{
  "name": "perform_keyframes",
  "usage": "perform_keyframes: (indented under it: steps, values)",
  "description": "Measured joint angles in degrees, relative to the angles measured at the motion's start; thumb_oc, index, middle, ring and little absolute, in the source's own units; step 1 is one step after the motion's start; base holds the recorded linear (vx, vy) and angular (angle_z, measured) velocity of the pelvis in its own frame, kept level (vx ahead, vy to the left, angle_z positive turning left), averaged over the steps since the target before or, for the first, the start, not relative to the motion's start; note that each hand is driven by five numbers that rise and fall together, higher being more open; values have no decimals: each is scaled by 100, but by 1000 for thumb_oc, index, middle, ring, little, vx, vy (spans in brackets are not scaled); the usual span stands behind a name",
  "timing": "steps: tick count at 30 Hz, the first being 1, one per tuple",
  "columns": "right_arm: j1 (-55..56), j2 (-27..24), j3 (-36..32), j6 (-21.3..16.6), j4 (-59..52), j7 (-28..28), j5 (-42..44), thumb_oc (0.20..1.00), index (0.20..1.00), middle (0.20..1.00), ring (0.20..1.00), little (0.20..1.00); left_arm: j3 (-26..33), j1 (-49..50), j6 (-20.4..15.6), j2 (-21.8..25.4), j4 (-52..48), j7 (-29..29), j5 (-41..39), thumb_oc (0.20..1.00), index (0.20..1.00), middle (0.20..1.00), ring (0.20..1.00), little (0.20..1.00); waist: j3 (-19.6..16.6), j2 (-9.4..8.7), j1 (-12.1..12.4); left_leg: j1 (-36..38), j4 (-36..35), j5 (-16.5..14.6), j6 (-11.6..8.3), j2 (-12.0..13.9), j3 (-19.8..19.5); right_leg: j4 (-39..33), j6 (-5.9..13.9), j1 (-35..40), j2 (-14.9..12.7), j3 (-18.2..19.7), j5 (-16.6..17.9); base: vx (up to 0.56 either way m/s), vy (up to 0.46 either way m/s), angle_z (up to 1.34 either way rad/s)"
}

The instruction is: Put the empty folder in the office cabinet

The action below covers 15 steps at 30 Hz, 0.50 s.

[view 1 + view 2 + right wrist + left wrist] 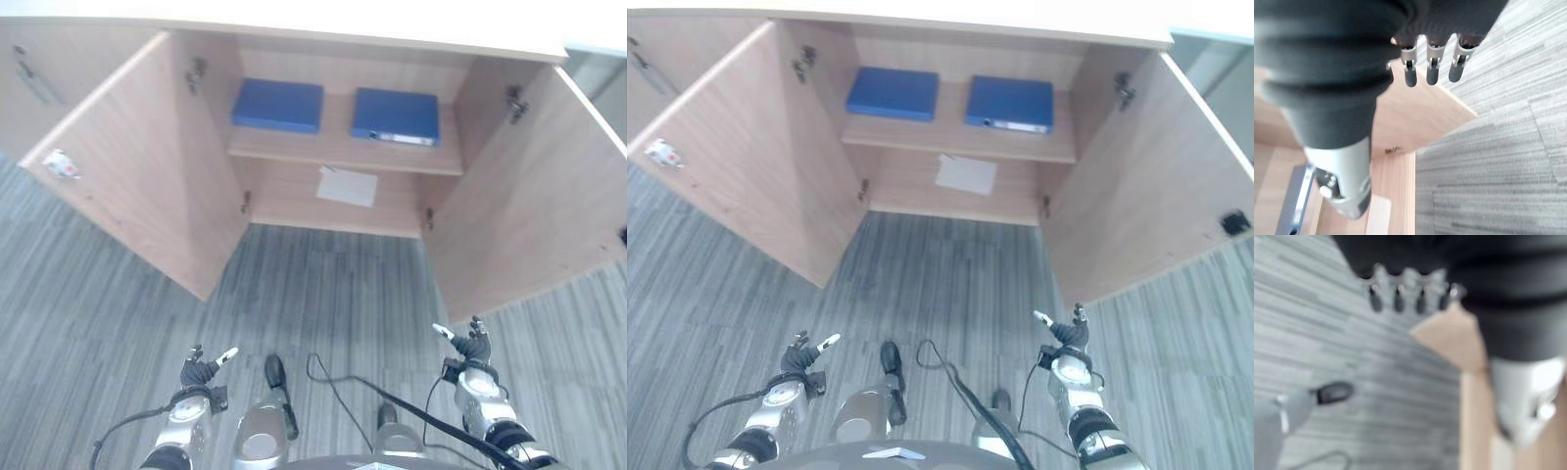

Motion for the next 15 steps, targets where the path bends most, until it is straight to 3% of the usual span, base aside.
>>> perform_keyframes:
  steps: [1,2,5,15]
  values:
    - [89,-80,-1,-11,-41,-13,104,1000,1000,1000,1000,1000,-11,142,25,-98,-32,-2,8,1000,1000,1000,1000,1000,-84,66,-49,108,225,-148,38,22,-67,-40,-16,30,102,-5,126,153,-141,-29]
    - [221,-166,-28,-7,-45,-62,220,1000,1000,1000,1000,1000,-28,204,48,-178,-21,-1,16,1000,1000,1000,1000,1000,-187,153,-237,263,-46,-177,-46,96,-113,-12,-69,30,271,-36,225,164,-133,-10]
    - [277,-209,-180,-34,-42,-195,309,1000,1000,1000,1000,1000,-19,234,55,-244,-67,22,1,1000,1000,1000,1000,1000,-282,177,-305,590,-677,223,-66,210,-113,-34,-162,47,476,-13,263,106,-98,-6]
    - [-390,-378,-490,-337,-18,-630,578,1000,1000,1000,1000,1000,-36,349,331,-270,188,66,83,1000,1000,1000,1000,1000,-772,362,-142,750,-952,375,-190,170,-297,-173,-157,237,479,-205,265,59,-141,9]
